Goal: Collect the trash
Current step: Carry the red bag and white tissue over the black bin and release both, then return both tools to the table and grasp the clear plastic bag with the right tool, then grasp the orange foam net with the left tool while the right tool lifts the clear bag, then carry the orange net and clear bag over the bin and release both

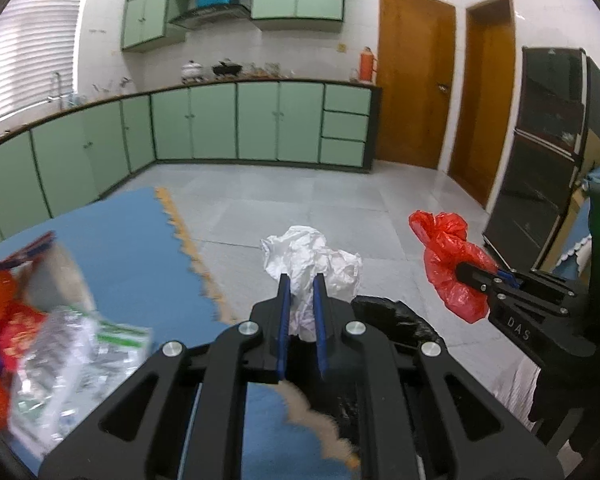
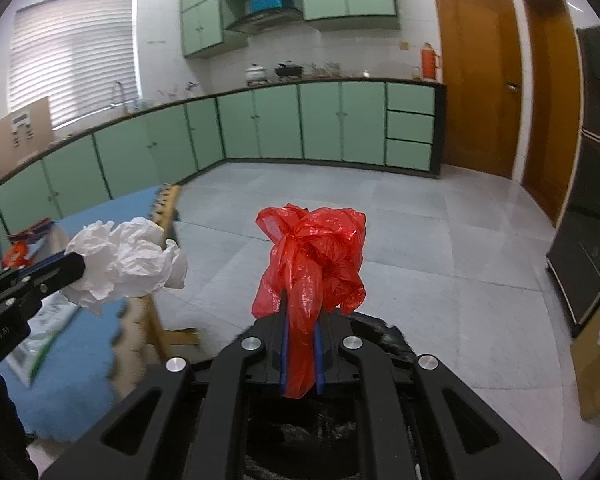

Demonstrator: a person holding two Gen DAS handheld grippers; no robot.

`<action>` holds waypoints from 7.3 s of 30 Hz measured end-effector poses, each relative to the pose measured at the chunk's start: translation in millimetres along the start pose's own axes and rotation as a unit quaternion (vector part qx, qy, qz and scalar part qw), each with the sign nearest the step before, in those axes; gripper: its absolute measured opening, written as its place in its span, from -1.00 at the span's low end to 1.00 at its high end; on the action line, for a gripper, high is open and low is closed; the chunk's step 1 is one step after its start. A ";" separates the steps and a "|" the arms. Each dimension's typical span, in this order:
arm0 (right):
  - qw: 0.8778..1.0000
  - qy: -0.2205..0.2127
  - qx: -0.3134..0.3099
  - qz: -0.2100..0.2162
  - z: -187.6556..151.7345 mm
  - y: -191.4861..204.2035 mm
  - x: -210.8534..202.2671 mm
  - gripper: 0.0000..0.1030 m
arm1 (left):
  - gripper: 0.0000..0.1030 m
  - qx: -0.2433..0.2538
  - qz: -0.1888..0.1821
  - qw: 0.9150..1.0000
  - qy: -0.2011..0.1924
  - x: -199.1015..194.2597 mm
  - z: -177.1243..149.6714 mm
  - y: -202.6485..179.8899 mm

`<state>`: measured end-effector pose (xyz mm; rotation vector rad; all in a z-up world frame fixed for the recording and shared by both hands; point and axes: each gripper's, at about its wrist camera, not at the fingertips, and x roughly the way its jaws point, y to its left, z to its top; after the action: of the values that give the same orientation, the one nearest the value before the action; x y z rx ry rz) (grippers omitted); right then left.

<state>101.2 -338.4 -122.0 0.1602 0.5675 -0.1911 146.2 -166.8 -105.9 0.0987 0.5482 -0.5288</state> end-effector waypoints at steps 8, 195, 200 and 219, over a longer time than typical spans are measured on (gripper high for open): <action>0.999 0.035 0.033 -0.014 -10.0 -39.0 34.4 -0.74 | -0.67 0.014 -0.028 0.998 0.050 60.8 -3.1 -25.9; 0.998 0.020 0.034 -0.043 2.8 -31.4 14.7 -0.80 | -0.54 0.016 -0.031 0.998 0.044 63.1 -8.4 -15.1; 0.998 0.026 0.043 -0.048 4.4 -42.2 20.7 -0.57 | -0.42 0.019 -0.041 0.998 0.051 73.0 -7.3 -20.9; 0.998 -0.060 0.026 -0.020 36.9 9.4 -28.1 0.88 | 0.31 -0.025 0.015 0.999 -0.026 -7.1 10.1 37.9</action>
<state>99.1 -333.0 -75.0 0.1866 0.4459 -0.2520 164.9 -133.2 -95.4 0.0458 0.5079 -0.4876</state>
